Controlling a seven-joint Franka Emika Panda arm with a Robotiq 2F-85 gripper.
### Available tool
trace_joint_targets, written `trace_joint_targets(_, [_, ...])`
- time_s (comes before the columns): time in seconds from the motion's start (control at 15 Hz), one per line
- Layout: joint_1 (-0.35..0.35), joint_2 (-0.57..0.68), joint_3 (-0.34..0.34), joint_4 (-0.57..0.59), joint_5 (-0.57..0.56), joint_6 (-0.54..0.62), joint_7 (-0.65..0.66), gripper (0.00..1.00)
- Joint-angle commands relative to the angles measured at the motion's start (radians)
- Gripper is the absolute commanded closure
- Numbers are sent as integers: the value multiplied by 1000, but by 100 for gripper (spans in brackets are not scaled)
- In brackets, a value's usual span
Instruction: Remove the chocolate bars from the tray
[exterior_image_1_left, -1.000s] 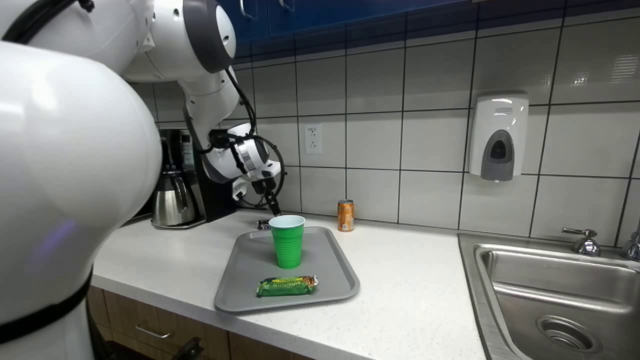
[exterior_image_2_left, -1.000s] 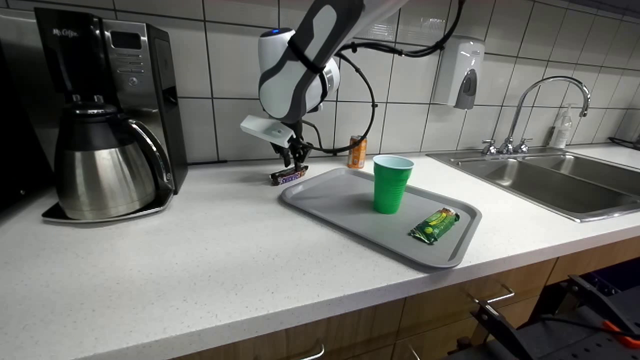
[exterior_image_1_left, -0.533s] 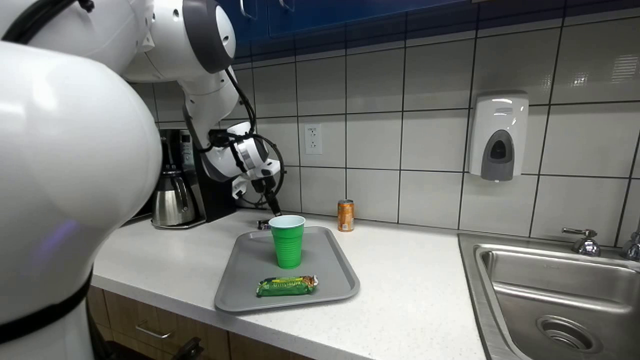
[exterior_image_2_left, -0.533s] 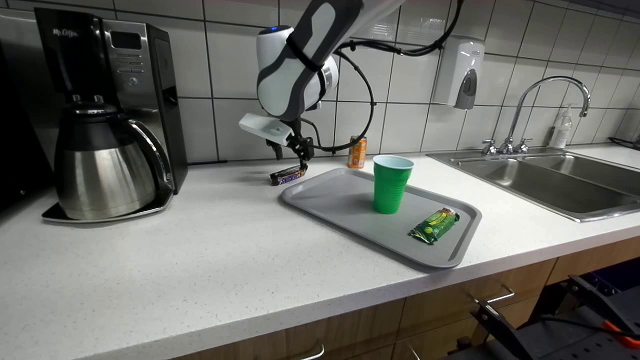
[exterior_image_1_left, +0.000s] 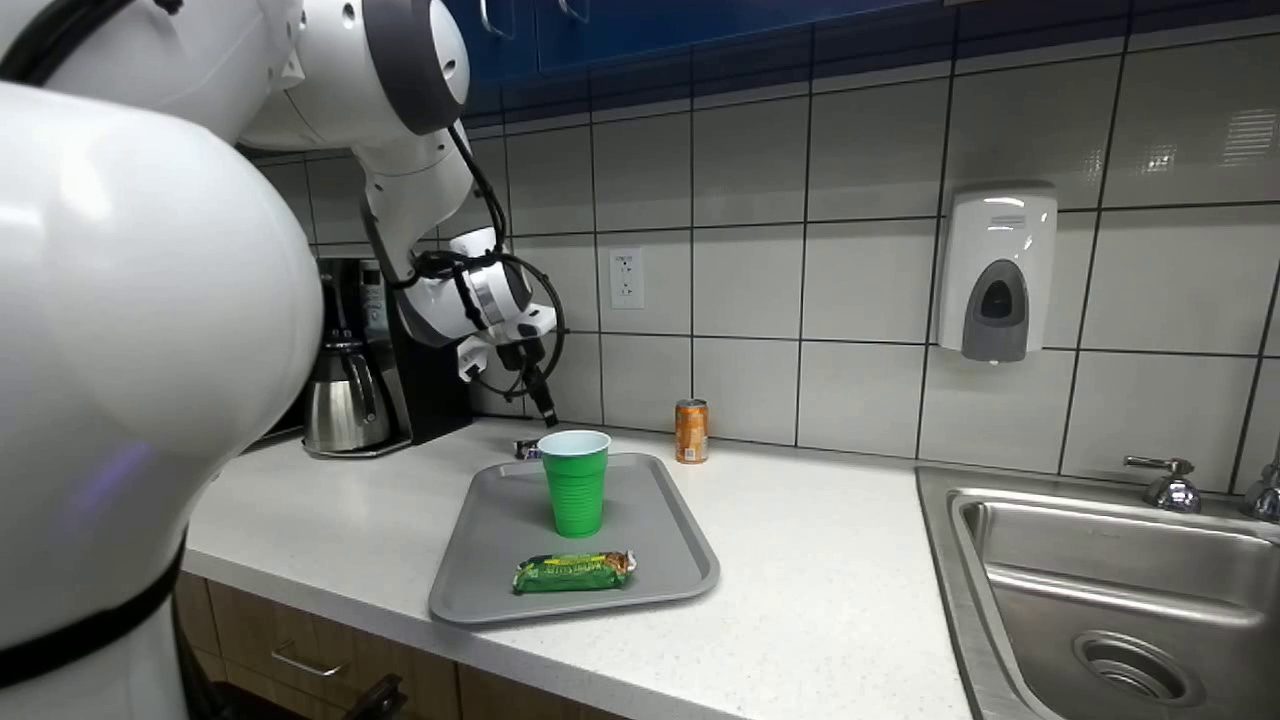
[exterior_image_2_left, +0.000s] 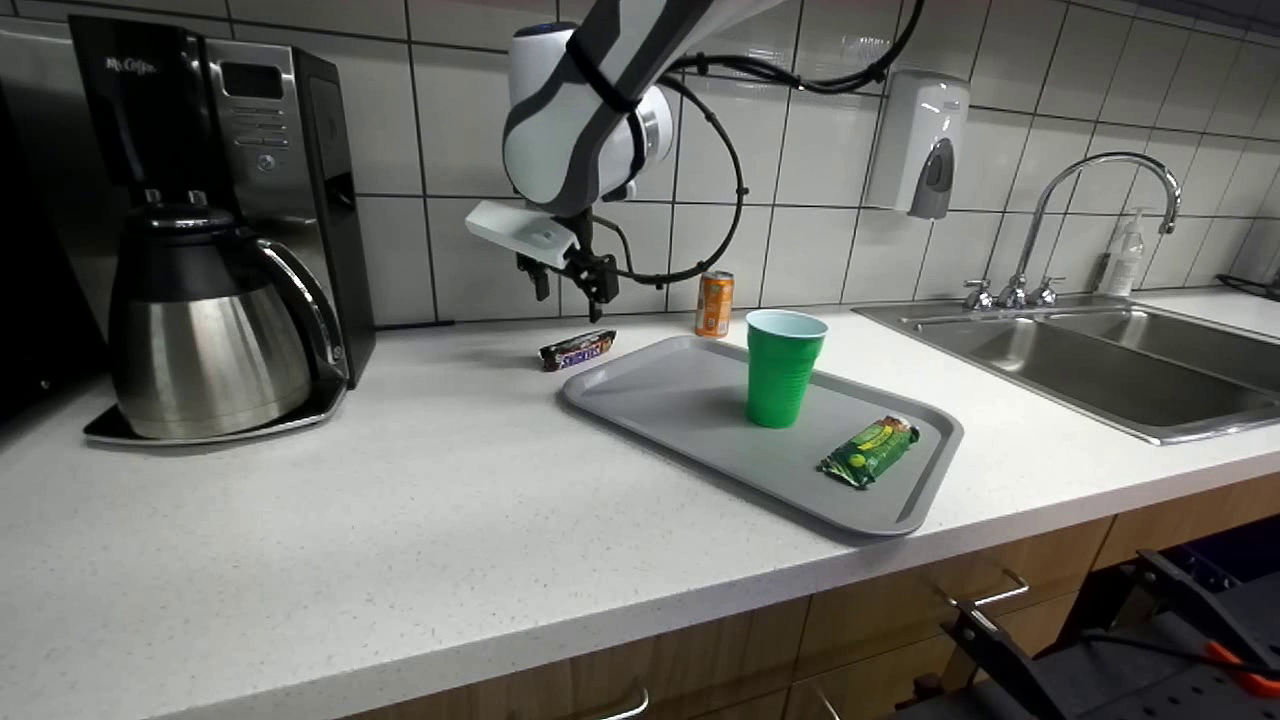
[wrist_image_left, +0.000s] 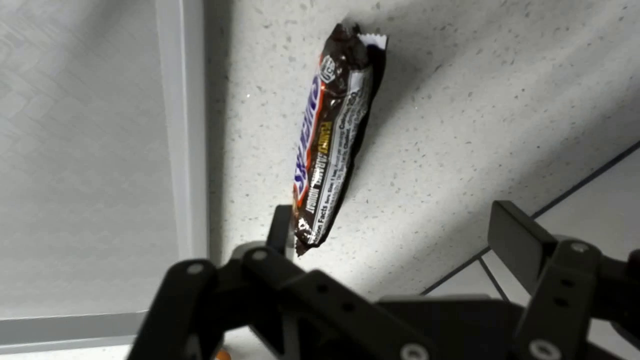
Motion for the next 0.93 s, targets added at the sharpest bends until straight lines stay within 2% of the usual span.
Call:
trace_joint_targets(0.0, [-29,-67,45,-58,45,3,-77,0])
trace_joint_targets(0.87, [-75,-225,142,-236,173,14,-305,0])
